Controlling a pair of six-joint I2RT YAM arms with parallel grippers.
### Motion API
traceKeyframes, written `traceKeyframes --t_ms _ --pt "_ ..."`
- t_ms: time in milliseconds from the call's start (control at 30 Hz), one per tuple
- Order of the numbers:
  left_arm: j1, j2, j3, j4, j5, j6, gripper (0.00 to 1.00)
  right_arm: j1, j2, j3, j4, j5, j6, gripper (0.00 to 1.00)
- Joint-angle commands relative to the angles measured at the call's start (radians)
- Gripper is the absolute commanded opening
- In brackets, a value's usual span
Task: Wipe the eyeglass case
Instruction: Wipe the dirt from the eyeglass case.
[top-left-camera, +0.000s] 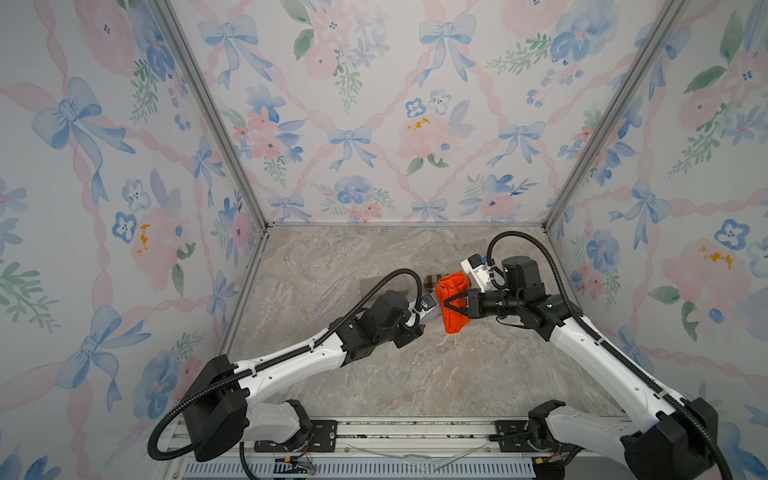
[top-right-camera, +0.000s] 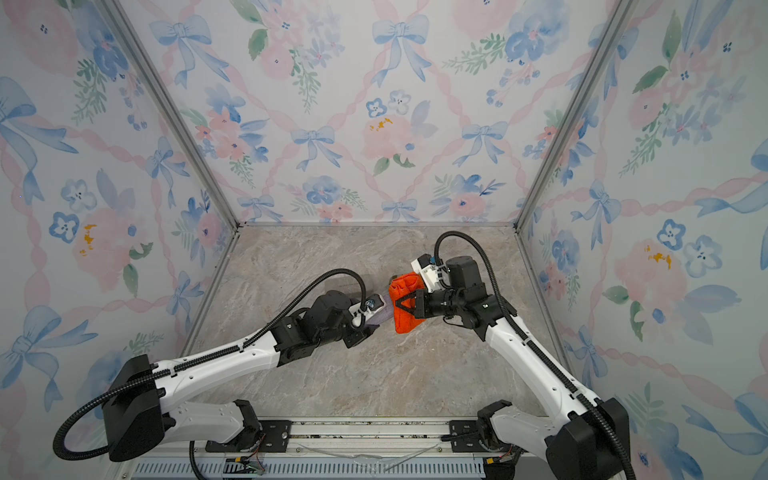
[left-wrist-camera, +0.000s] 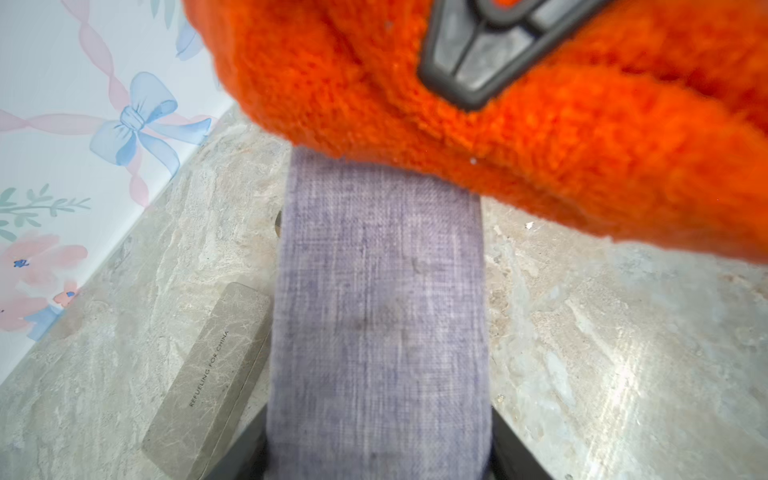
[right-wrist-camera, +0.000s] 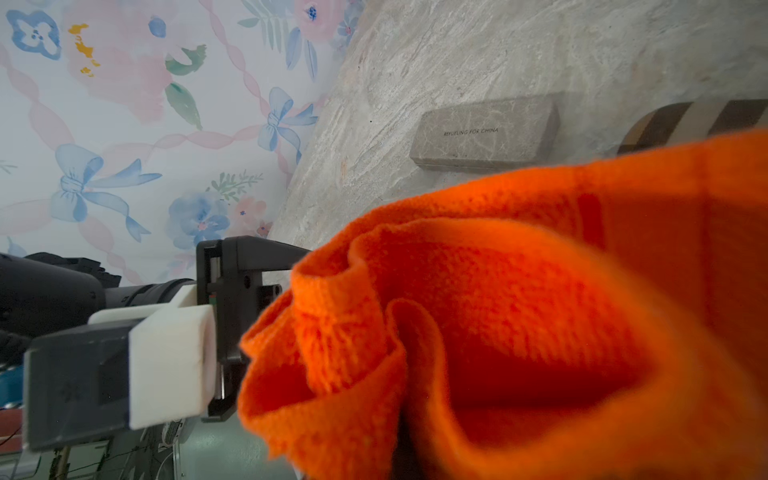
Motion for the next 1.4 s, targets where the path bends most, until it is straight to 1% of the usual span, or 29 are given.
traceKeyframes --t_ms 0,67,167,300,400,500,567,633,700,733,767,867,933,1000,1067,1133,1200,1267,1367 --pt "0.001 -0.034 0.020 0.075 -0.024 0.020 0.13 -0.096 0.023 0.109 -0.172 0.120 -0.072 0.00" --pt "-0.002 -0.019 0.017 0.054 -0.068 0.062 0.11 -0.116 0.022 0.189 -0.176 0.114 -0.060 0.00" --pt "-0.017 -0.002 -0.010 0.079 -0.191 0.133 0.11 -0.096 0.050 0.322 -0.157 0.087 -0.013 0.00" --pt "-0.053 0.008 -0.067 0.219 -0.337 0.281 0.11 -0.017 0.145 0.454 -0.104 0.043 0.053 0.00" --pt "-0.089 0.021 -0.089 0.313 -0.410 0.418 0.11 0.063 0.233 0.490 -0.072 0.021 0.082 0.00" --pt "-0.096 0.024 -0.084 0.338 -0.401 0.465 0.12 0.130 0.307 0.432 0.017 -0.010 0.144 0.00" --pt "-0.098 0.013 -0.094 0.376 -0.416 0.496 0.10 0.146 0.337 0.359 0.088 -0.023 0.185 0.00" --pt "-0.101 -0.005 -0.111 0.410 -0.421 0.528 0.11 0.133 0.349 0.272 0.150 -0.041 0.233 0.00" --pt "-0.098 -0.012 -0.116 0.413 -0.451 0.540 0.10 0.097 0.324 0.180 0.173 -0.086 0.247 0.00" --pt "-0.095 -0.015 -0.120 0.413 -0.461 0.546 0.10 0.079 0.297 0.149 0.153 -0.082 0.245 0.00" --pt "-0.090 -0.022 -0.131 0.412 -0.465 0.547 0.10 0.056 0.261 0.126 0.101 -0.065 0.215 0.00" --pt "-0.078 -0.047 -0.168 0.411 -0.450 0.523 0.11 -0.006 0.185 0.118 -0.076 -0.035 0.118 0.00" --pt "-0.075 -0.053 -0.170 0.411 -0.449 0.507 0.11 -0.026 0.166 0.114 -0.118 -0.041 0.104 0.00" --pt "-0.077 -0.053 -0.166 0.413 -0.445 0.488 0.11 -0.007 0.177 0.109 -0.095 -0.050 0.121 0.00" --pt "-0.081 -0.054 -0.162 0.416 -0.437 0.485 0.10 0.041 0.214 0.113 -0.027 -0.048 0.160 0.00" --pt "-0.085 -0.052 -0.159 0.423 -0.436 0.501 0.10 0.097 0.265 0.136 0.055 -0.048 0.202 0.00" --pt "-0.087 -0.051 -0.155 0.424 -0.436 0.516 0.11 0.140 0.323 0.184 0.090 -0.055 0.218 0.00" --pt "-0.086 -0.057 -0.159 0.425 -0.434 0.532 0.10 0.147 0.354 0.216 0.089 -0.055 0.206 0.00" --pt "-0.086 -0.077 -0.170 0.434 -0.448 0.548 0.10 0.100 0.369 0.227 0.008 -0.055 0.143 0.00"
